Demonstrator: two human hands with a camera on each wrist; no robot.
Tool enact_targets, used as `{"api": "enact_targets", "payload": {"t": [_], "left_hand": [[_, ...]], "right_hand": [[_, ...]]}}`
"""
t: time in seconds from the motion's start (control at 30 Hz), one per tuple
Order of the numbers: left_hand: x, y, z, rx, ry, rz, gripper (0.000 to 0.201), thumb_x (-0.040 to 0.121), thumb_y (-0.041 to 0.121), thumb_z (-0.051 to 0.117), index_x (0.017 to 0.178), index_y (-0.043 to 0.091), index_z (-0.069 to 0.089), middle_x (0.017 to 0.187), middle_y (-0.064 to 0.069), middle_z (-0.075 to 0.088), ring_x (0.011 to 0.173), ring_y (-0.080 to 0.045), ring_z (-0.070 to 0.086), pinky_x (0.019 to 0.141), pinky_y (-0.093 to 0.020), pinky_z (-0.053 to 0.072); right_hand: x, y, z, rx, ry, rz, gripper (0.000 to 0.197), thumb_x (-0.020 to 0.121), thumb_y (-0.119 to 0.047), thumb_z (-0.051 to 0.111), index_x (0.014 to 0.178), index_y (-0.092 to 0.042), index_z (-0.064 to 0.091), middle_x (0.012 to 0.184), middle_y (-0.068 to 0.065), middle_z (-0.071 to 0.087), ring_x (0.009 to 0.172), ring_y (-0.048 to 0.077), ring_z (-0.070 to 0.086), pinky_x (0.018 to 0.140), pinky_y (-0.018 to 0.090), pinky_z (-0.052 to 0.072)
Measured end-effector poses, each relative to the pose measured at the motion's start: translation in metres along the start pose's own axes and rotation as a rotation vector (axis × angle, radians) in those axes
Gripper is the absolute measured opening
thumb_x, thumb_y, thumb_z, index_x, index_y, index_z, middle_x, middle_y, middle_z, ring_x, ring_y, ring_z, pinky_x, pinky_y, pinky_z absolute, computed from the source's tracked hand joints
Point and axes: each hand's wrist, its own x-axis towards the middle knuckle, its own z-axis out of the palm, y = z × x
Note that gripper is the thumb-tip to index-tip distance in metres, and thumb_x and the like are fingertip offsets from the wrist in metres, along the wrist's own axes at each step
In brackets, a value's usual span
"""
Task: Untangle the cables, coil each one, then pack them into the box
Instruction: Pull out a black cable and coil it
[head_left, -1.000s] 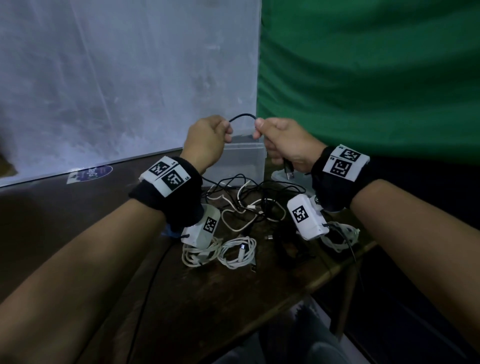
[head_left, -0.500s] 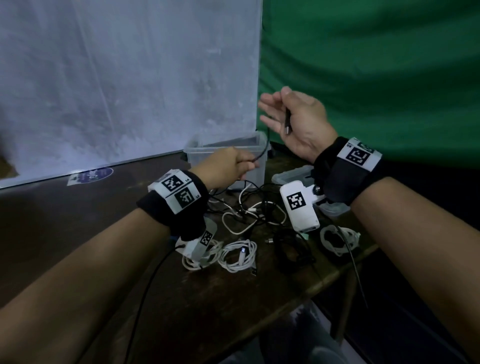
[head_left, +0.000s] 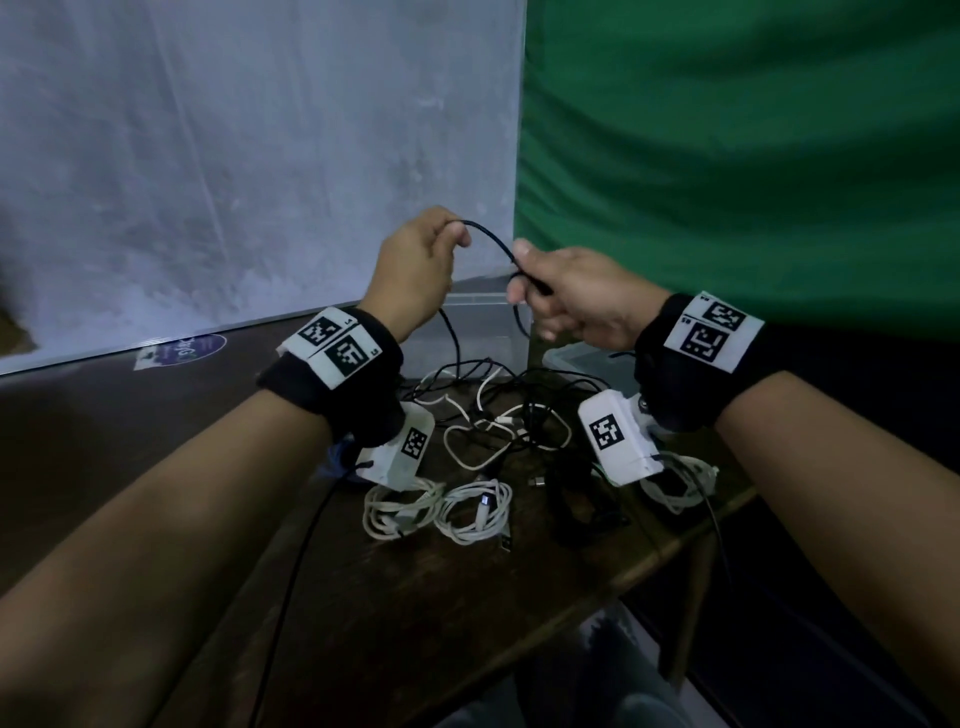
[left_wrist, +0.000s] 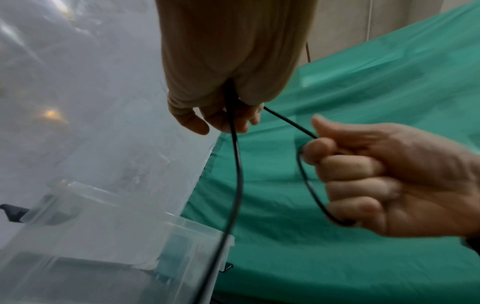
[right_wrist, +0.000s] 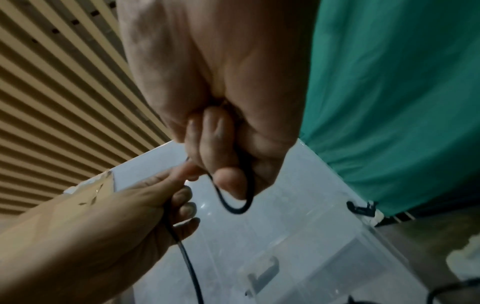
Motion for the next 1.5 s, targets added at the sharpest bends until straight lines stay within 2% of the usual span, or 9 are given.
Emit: {"api": "enact_targets", "payload": {"t": [0.23,0.4,0.53,0.73,0.83,0.97,1.1,1.33,1.5], "left_hand": [[-0.016,-0.001,0.011,0.2,-0.351,-0.165,0.025,0.099,0.022,0.042,0.101,0.009,0.063,0.071,-0.003,0.06,0.062,-0.014,0.053,0.058,-0.02,0.04],[-0.034,0.014,0.024,0.262,-0.772,-0.192,0.015,0.096,0.023,0.052,0.103,0.016,0.063,0.072,0.008,0.065,0.064,-0.005,0.055,0.058,-0.016,0.039],[-0.044,0.011,0.023,0.174,-0.973,-0.286,0.009,0.095,0.013,0.053,0.094,0.013,0.062,0.071,0.001,0.063,0.05,-0.001,0.053,0.049,-0.013,0.043],[-0.036,0.014,0.003,0.013,-0.772,-0.251,0.022,0.096,0.01,0.05,0.075,0.01,0.056,0.071,-0.011,0.062,0.056,-0.01,0.063,0.06,-0.023,0.055],[-0.02,0.013,-0.007,0.149,-0.505,-0.082,0.015,0.093,0.017,0.056,0.085,0.007,0.063,0.082,-0.015,0.068,0.075,-0.025,0.063,0.077,-0.031,0.051],[-0.008,0.015,-0.012,0.192,-0.256,0.028,0.012,0.092,0.017,0.057,0.093,0.008,0.065,0.078,-0.002,0.058,0.074,-0.015,0.051,0.06,-0.011,0.036],[0.002,0.009,-0.014,0.154,-0.098,-0.039,0.011,0.092,0.015,0.054,0.091,0.01,0.064,0.081,-0.005,0.062,0.073,-0.016,0.055,0.064,-0.02,0.042],[-0.021,0.005,0.007,-0.041,-0.444,-0.288,0.016,0.098,0.002,0.041,0.087,0.003,0.054,0.073,-0.013,0.056,0.048,-0.014,0.059,0.05,-0.022,0.052],[-0.044,0.01,0.027,-0.032,-0.796,-0.355,0.018,0.099,0.003,0.035,0.086,0.012,0.043,0.071,-0.008,0.057,0.046,-0.008,0.062,0.048,-0.02,0.054]], "right_hand": [[-0.003,-0.019,-0.008,0.56,0.117,-0.055,0.038,0.103,-0.027,0.034,0.068,-0.014,0.04,0.061,0.008,0.064,0.044,0.015,0.056,0.044,0.021,0.043],[0.004,-0.023,-0.006,0.719,0.203,-0.159,0.032,0.104,-0.019,0.033,0.078,-0.007,0.047,0.116,0.033,0.059,0.107,0.041,0.062,0.089,0.04,0.054],[0.013,-0.012,-0.013,0.494,0.424,-0.18,0.029,0.102,-0.018,0.038,0.077,-0.012,0.052,0.087,0.006,0.057,0.09,0.017,0.055,0.084,0.027,0.046],[0.015,0.017,-0.018,-0.404,0.389,-0.079,0.031,0.101,-0.018,0.037,0.072,-0.02,0.047,0.072,-0.003,0.055,0.062,0.007,0.048,0.063,0.022,0.038],[0.013,0.024,-0.009,-0.251,0.232,-0.008,0.029,0.102,-0.015,0.032,0.076,-0.014,0.043,0.07,0.011,0.06,0.051,0.013,0.059,0.058,0.023,0.049],[0.007,0.023,0.001,-0.05,0.144,-0.003,0.032,0.103,-0.021,0.033,0.075,-0.012,0.045,0.039,-0.009,0.039,0.034,0.008,0.032,0.049,0.025,0.035],[-0.005,0.014,0.004,0.101,-0.058,0.002,0.039,0.101,-0.038,0.035,0.072,-0.014,0.045,0.038,-0.009,0.026,0.035,0.008,0.02,0.052,0.025,0.033],[-0.007,-0.012,-0.002,0.524,0.014,-0.092,0.04,0.103,-0.032,0.033,0.067,-0.016,0.038,0.053,0.001,0.056,0.039,0.011,0.043,0.055,0.027,0.037],[0.004,-0.022,0.001,0.788,0.146,-0.188,0.038,0.104,-0.026,0.033,0.071,-0.01,0.045,0.111,0.03,0.063,0.103,0.033,0.066,0.081,0.037,0.056]]}}
